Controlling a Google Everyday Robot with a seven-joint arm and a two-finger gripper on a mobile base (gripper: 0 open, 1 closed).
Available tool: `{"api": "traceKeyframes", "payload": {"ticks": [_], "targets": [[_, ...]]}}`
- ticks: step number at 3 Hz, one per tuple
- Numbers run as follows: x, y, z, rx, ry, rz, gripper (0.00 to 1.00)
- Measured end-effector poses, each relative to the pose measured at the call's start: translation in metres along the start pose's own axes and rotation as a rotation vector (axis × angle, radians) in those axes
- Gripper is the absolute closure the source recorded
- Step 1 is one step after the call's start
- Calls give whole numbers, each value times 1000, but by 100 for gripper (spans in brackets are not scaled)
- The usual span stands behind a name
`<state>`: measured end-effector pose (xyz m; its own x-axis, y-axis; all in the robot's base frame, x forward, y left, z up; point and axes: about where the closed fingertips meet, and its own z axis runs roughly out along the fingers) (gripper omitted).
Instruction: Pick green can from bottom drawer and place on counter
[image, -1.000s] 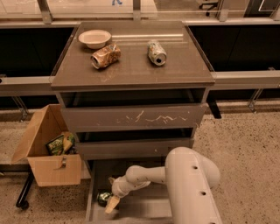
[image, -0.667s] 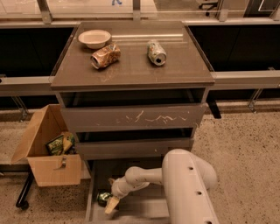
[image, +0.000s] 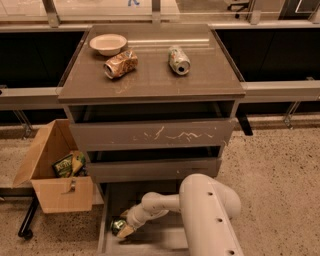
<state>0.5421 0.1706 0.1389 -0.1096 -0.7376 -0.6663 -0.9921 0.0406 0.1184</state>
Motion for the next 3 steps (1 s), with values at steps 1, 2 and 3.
{"api": "traceKeyframes", "payload": {"ticks": [1,2,3], "targets": [[9,1,8,-14,13,1,63],[3,-1,-2,-19,-8,-30,92],[-10,2,-46,-23,-104,-62,100]]}}
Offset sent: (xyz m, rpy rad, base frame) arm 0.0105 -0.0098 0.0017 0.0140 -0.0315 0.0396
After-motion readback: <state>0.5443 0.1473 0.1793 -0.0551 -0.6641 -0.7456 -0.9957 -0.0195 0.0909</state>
